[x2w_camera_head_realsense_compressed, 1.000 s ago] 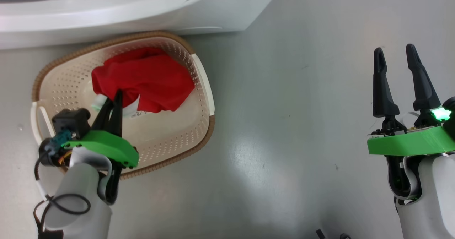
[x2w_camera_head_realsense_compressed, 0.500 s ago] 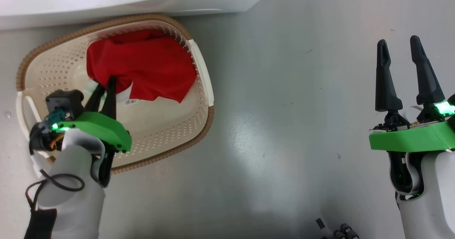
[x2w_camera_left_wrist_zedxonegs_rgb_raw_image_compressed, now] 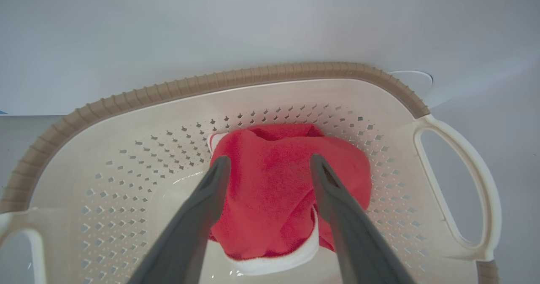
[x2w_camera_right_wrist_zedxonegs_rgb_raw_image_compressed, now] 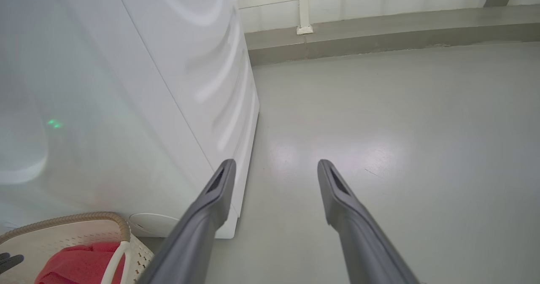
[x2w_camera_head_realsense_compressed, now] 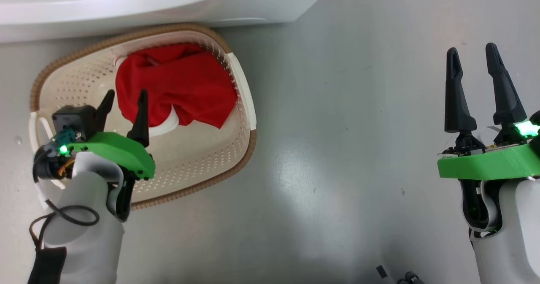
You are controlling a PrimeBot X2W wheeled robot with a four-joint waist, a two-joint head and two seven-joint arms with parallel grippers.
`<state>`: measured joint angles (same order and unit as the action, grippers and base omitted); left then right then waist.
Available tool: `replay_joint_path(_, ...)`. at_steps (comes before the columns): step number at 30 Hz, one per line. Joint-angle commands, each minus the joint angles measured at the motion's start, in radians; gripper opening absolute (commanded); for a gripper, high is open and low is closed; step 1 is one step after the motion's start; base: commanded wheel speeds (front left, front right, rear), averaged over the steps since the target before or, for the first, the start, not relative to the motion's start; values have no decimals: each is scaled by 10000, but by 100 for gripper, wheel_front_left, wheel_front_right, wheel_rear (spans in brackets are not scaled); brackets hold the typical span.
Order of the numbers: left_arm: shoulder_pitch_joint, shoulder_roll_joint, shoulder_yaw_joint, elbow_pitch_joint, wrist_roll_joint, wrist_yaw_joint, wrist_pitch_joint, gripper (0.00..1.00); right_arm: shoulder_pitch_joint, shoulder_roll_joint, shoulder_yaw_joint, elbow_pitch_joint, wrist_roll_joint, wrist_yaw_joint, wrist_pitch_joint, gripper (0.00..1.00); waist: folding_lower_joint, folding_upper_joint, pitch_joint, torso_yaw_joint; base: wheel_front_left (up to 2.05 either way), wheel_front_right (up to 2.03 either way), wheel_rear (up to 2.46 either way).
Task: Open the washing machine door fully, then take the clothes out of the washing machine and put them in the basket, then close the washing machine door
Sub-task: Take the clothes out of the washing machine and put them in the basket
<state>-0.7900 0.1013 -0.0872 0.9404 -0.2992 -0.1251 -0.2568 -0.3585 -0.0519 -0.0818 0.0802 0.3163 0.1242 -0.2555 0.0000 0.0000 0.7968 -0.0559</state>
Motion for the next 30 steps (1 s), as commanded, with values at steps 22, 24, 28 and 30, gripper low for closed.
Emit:
replay_joint_path(22,2004,164,830,-2241,25,-56,-49,100,704,16,386,352,-109,65,-63,100,0,0,-2520,211,0,0,0)
replay_joint_path(24,2248,143,912,-2563,88,-56,-49,100,833,16,401,393,-119,65,-63,100,0,0,-2793,232,0,0,0)
replay_joint_path(28,2599,109,990,-2978,192,-56,-49,100,1024,-3,403,474,-113,65,-63,100,0,0,-3189,277,0,0,0)
replay_joint_path(30,2819,76,1059,-3224,238,-56,-49,100,1145,-33,411,531,-99,65,-63,100,0,0,-3442,304,0,0,0)
